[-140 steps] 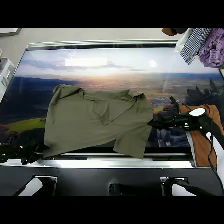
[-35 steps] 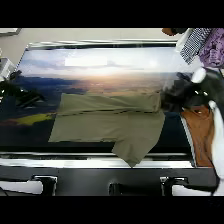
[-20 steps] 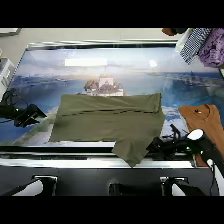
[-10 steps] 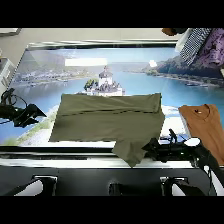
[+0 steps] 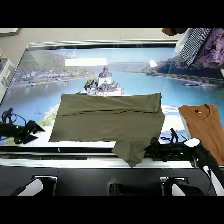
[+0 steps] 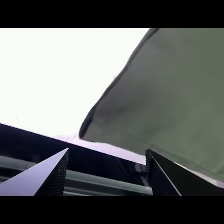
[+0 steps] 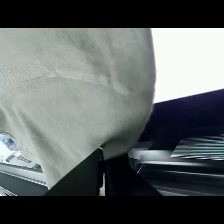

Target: Fold the clothes and pants, and hang the long-sleeved shirts on hangers.

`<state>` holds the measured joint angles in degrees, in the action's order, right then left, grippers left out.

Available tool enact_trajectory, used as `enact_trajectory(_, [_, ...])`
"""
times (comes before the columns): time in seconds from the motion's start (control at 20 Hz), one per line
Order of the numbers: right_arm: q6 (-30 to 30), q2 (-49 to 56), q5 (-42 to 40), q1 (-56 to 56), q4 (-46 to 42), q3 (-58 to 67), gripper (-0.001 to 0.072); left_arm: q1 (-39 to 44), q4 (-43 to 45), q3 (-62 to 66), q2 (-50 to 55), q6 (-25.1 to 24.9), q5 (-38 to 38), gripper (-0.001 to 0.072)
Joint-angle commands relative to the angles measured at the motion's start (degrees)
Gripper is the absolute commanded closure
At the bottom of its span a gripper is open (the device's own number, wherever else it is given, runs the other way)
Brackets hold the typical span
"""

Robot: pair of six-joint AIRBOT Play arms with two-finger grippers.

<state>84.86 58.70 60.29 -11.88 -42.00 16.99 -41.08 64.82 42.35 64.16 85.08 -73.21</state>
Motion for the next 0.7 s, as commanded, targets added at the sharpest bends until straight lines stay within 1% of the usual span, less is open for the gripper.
enact_trajectory(0.0, [-0.2,-0.1,0.0,0.0,0.5,0.0,0.0681,-3.6,-1.9,-7.0,-1.2,-2.9,3.2,0.0180])
enact_trajectory(0.15, [-0.2,-0.1,-0.3,0.0,0.6,0.0,0.0681,-3.3,-4.3,-8.0,-0.2,-5.4,4.6,0.0181])
enact_trajectory(0.5, [-0.2,-0.1,-0.2,0.0,1.4,0.0,0.0681,-2.5,-6.0,-8.0,5.0,-5.6,7.0,0.0182])
enact_trajectory(0.6, [-0.2,-0.1,-0.2,0.0,1.4,0.0,0.0681,-1.0,-6.4,-8.0,6.7,-5.6,7.6,0.0193])
enact_trajectory(0.65, [-0.2,-0.1,0.0,0.0,1.6,0.0,0.0681,-0.1,-6.6,-8.0,7.3,-5.4,8.1,0.0214])
